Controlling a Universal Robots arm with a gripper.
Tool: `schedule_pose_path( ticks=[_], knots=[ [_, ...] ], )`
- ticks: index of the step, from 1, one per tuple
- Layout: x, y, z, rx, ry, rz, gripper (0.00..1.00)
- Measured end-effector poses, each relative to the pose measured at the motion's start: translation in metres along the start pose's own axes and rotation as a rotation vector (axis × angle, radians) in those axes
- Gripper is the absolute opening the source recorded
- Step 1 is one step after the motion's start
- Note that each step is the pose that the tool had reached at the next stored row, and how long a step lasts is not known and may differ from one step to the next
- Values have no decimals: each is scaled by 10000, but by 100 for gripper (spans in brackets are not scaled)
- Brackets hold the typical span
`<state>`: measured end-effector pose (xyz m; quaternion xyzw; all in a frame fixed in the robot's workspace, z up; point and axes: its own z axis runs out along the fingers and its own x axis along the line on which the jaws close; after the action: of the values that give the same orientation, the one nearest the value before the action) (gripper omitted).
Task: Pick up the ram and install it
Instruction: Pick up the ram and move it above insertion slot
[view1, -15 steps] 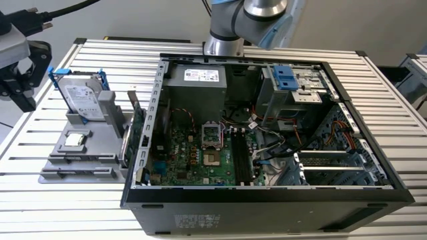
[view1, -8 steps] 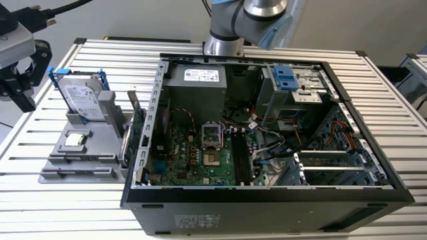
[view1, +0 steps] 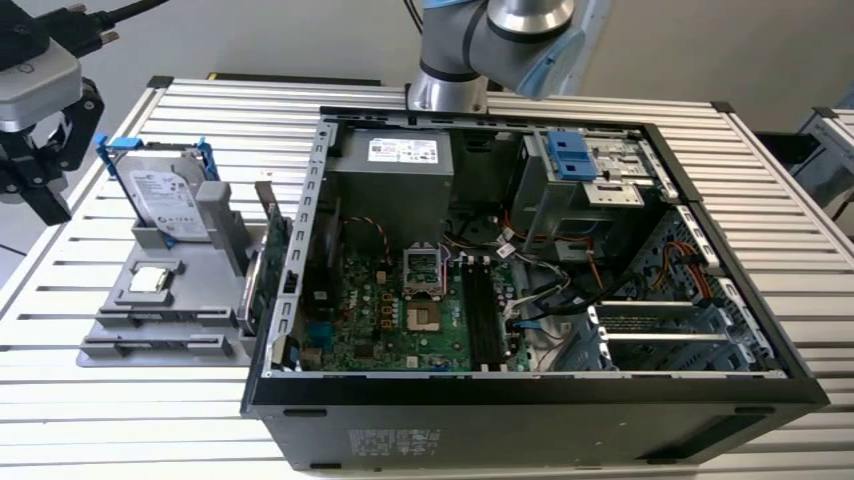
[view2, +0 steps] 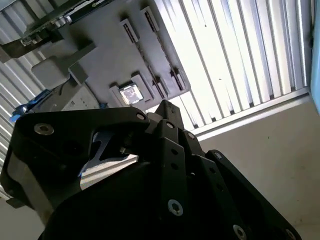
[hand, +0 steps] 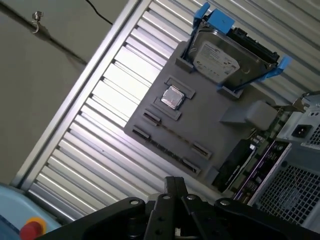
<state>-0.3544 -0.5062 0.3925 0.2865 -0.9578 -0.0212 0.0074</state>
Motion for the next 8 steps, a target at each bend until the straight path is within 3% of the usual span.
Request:
schedule_pose_path(
  ticks=[8],
  knots=[
    [0,0,0,2,42,-934,0]
  ],
)
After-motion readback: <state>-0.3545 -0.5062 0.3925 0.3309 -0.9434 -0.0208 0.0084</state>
